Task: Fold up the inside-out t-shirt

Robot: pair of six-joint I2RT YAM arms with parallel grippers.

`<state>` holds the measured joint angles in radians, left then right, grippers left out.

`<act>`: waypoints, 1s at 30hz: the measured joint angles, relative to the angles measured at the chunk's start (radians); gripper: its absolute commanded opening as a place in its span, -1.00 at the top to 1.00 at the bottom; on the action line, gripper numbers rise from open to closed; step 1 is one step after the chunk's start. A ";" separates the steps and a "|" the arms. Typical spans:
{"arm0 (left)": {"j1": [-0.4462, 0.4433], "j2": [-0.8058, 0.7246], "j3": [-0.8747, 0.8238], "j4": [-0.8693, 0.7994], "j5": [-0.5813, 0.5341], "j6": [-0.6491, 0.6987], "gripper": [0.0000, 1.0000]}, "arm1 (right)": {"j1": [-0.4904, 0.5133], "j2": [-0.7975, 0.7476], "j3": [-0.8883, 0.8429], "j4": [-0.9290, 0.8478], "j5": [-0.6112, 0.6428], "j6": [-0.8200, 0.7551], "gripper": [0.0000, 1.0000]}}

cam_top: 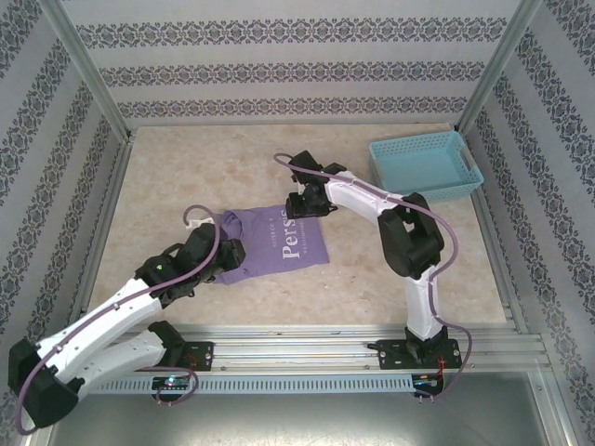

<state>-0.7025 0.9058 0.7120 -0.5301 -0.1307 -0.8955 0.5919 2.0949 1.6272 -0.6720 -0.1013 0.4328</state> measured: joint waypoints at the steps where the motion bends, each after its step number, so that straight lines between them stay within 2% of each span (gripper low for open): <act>1: -0.019 0.031 0.004 0.016 -0.008 0.000 0.27 | 0.000 0.015 0.003 0.000 0.001 0.000 0.03; 4: -0.037 0.164 0.003 0.055 -0.008 -0.008 0.24 | -0.001 0.027 0.002 0.002 0.009 0.001 0.04; 8: -0.013 0.341 -0.029 0.132 0.031 -0.032 0.29 | -0.013 0.016 -0.053 0.047 0.014 0.014 0.08; 12: 0.095 0.429 -0.134 0.235 0.113 -0.040 0.31 | -0.041 -0.056 -0.218 0.113 0.013 0.060 0.09; 15: 0.163 0.450 -0.126 0.283 0.164 -0.013 0.30 | -0.042 -0.176 -0.387 0.168 0.018 0.103 0.10; 19: 0.211 0.557 -0.022 0.275 0.205 0.087 0.30 | 0.006 -0.366 -0.646 0.251 0.045 0.188 0.10; 23: 0.227 0.722 0.169 0.233 0.256 0.191 0.31 | 0.141 -0.525 -0.823 0.294 0.059 0.299 0.02; 26: 0.227 0.806 0.302 0.192 0.293 0.233 0.28 | 0.217 -0.592 -0.859 0.272 0.031 0.354 -0.08; 28: 0.225 0.793 0.328 0.173 0.296 0.243 0.20 | 0.222 -0.642 -0.851 0.235 0.045 0.356 -0.18; 30: 0.219 0.735 0.321 0.153 0.286 0.242 0.10 | 0.208 -0.692 -0.822 0.193 0.083 0.344 -0.19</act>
<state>-0.4831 1.6409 1.0328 -0.3771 0.1558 -0.6537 0.7998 1.4033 0.8055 -0.4789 -0.0181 0.7769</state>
